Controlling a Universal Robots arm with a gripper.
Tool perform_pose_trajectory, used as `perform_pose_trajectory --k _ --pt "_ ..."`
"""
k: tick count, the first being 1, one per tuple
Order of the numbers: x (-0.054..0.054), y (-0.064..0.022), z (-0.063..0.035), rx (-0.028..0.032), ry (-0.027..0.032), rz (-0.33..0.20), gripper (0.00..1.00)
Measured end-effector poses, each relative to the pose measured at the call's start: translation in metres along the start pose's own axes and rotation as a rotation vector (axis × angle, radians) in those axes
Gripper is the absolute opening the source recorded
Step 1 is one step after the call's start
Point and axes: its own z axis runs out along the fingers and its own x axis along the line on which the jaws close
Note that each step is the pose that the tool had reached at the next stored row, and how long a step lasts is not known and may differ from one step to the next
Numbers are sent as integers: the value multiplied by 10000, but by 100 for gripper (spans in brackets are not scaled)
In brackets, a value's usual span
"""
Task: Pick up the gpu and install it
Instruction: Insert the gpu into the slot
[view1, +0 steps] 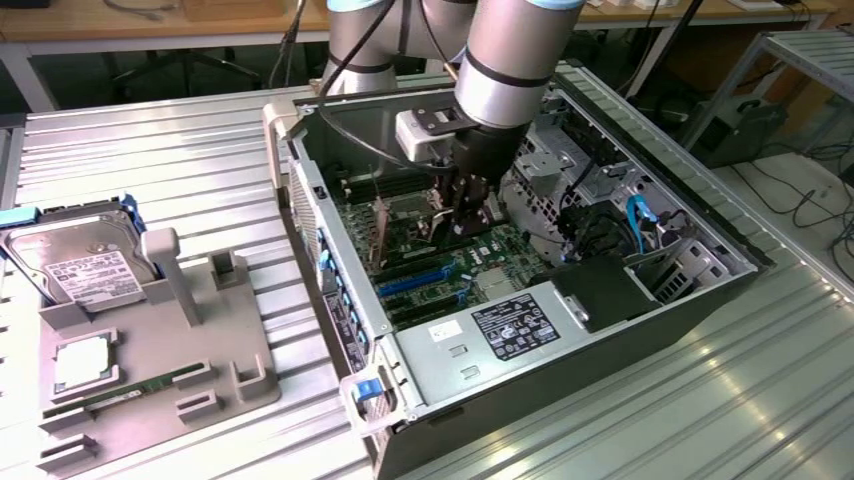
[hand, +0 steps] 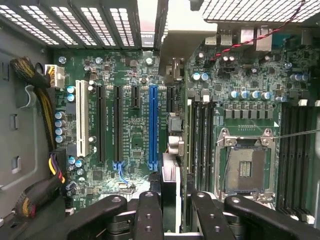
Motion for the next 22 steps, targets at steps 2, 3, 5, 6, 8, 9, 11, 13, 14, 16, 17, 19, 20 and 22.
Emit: perform_pose_trajectory --k 2,3,5,6,8,9,11,13,14,16,17,19,20,22 --pt "7 0 20 3 2 24 27" --pt "7 0 22 4 1 27 27" --pt "8 0 21 3 3 28 27" --pt "7 -1 21 3 3 28 27" --pt "8 -1 22 4 2 27 27" --pt "8 -1 21 3 2 27 27" --pt "13 -1 31 4 2 27 27" --pt "31 -1 50 3 2 27 27" --pt "39 -1 56 4 2 26 27" --pt "44 0 72 4 0 29 27" --pt "48 -1 80 3 3 28 27" --pt "51 -1 98 3 1 27 27" --pt "52 -1 109 3 2 27 27" --pt "53 13 137 4 2 27 27"
